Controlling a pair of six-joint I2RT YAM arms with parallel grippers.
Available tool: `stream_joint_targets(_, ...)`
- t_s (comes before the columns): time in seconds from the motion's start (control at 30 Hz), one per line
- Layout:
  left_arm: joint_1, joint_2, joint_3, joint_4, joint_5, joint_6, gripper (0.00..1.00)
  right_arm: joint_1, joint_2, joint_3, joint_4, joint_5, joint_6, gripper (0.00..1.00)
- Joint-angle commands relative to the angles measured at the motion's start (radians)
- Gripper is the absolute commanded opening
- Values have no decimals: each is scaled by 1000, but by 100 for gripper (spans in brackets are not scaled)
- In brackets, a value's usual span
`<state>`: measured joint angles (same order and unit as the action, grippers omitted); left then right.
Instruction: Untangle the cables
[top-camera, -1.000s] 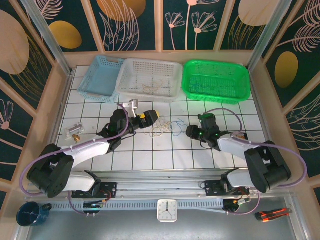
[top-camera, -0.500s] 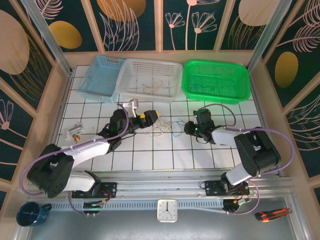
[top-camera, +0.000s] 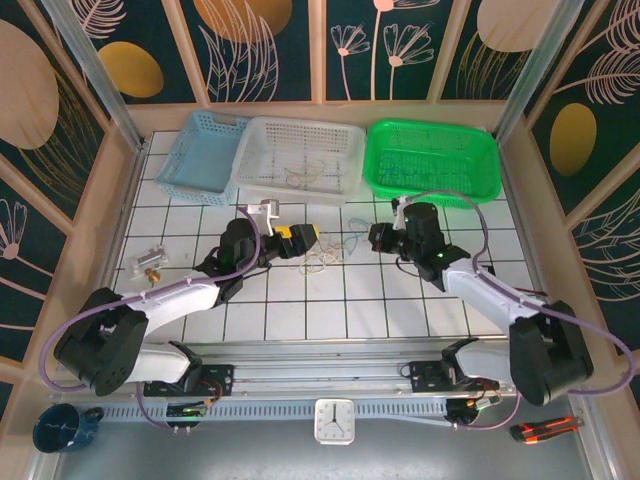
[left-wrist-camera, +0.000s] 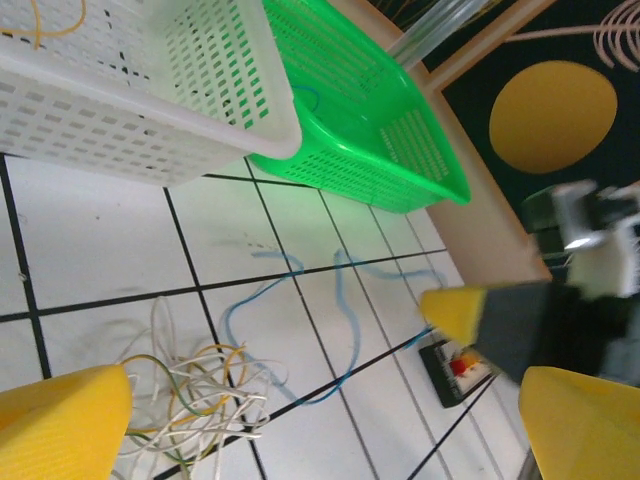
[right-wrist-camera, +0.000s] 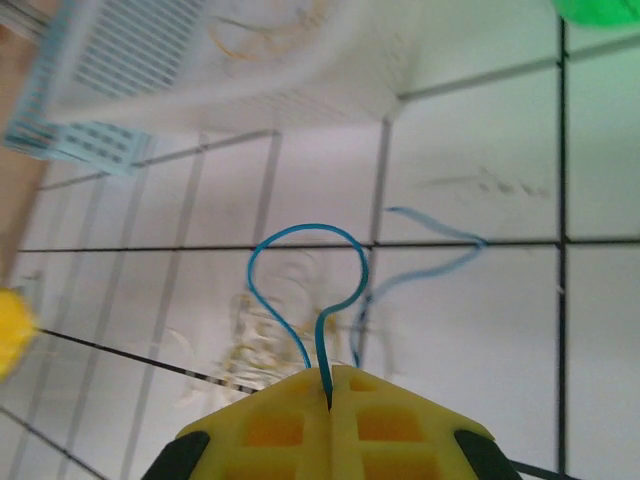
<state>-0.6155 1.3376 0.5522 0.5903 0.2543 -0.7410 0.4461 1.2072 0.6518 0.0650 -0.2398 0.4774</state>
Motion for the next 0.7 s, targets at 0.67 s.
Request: stream_joint_targets(0.67, -64, 356, 297, 54, 91, 249, 71, 155, -98, 354, -118, -61, 89, 0)
